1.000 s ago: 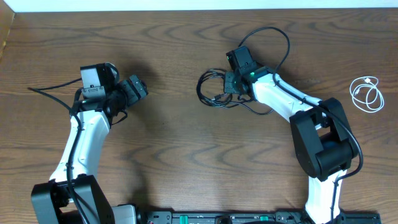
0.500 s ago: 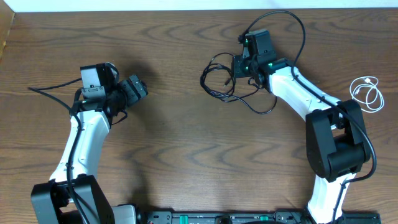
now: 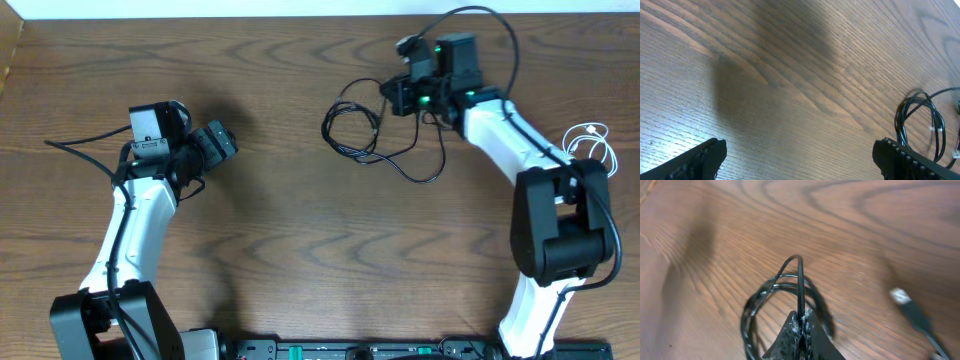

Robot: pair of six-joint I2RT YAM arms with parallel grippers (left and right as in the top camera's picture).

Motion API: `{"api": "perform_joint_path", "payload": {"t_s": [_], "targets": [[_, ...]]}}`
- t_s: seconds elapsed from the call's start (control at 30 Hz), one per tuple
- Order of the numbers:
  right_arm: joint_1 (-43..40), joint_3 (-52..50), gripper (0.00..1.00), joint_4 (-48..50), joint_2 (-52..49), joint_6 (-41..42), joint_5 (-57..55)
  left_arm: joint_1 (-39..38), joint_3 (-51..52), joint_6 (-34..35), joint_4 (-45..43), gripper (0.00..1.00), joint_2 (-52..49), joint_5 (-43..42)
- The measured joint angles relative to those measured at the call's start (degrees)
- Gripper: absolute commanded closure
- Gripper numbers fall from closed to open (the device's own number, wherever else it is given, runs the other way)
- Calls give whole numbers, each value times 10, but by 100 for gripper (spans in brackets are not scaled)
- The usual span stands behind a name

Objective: Untangle cables

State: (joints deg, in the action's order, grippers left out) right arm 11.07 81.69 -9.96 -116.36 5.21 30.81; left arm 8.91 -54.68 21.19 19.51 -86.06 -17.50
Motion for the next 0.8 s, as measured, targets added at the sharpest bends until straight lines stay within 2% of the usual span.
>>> {"api": "perform_joint_path", "payload": {"t_s": [0.23,0.47,0.73,0.8], "targets": [[-7,0,99,-47,0,-62,-77,0,0,0,0,2,0,0],[2,0,99,-33,0,-115,-129,0,0,0,0,2,0,0],[12,1,98,72,-29,-132,-156,0,0,0,0,2,0,0],[16,2,92,109,-46,-133,-170,0,0,0,0,2,0,0]]}}
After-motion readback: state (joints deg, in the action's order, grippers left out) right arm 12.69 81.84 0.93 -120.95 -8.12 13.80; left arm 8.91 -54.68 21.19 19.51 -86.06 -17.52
